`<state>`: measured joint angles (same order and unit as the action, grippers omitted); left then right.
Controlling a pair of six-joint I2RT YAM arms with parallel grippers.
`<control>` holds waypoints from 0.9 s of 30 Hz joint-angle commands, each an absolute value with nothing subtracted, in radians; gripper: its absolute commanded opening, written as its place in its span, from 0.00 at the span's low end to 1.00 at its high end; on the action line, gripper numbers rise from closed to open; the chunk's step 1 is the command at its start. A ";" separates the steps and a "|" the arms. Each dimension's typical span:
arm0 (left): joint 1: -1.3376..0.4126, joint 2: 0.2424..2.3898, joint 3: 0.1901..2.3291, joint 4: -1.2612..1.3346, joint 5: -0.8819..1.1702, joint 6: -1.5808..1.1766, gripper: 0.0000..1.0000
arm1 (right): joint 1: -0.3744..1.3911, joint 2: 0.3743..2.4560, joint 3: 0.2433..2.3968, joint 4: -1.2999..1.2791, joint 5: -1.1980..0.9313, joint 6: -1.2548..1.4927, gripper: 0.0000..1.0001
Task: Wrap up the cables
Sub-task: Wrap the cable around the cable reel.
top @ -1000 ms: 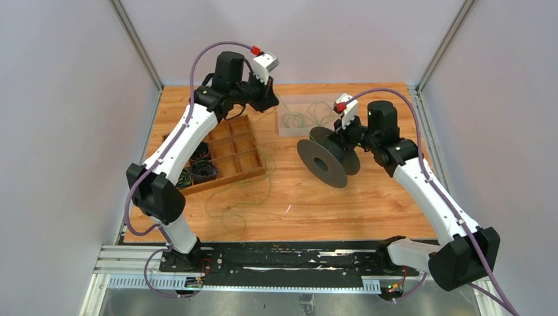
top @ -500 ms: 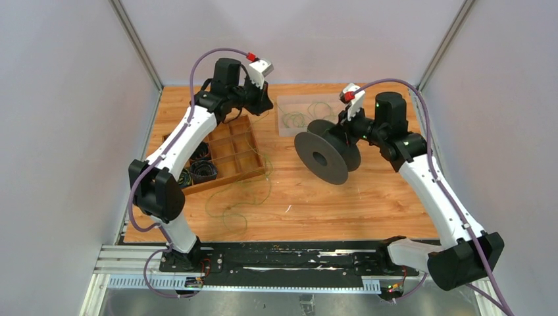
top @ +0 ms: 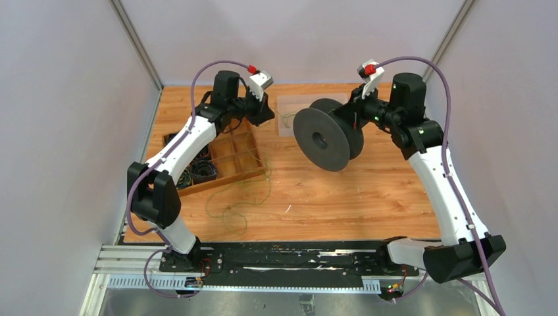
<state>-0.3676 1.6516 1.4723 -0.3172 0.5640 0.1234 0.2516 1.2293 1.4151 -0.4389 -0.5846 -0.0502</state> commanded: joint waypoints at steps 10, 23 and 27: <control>-0.360 1.662 1.472 -0.261 0.611 0.107 0.00 | 0.210 1.260 1.489 -0.431 -0.695 0.084 0.01; -0.399 1.674 1.361 -0.252 0.562 0.183 0.00 | 0.140 1.304 1.553 -0.406 -0.760 0.221 0.01; -0.438 1.657 1.324 -0.251 0.566 0.213 0.01 | 0.129 1.295 1.560 -0.399 -0.692 0.259 0.01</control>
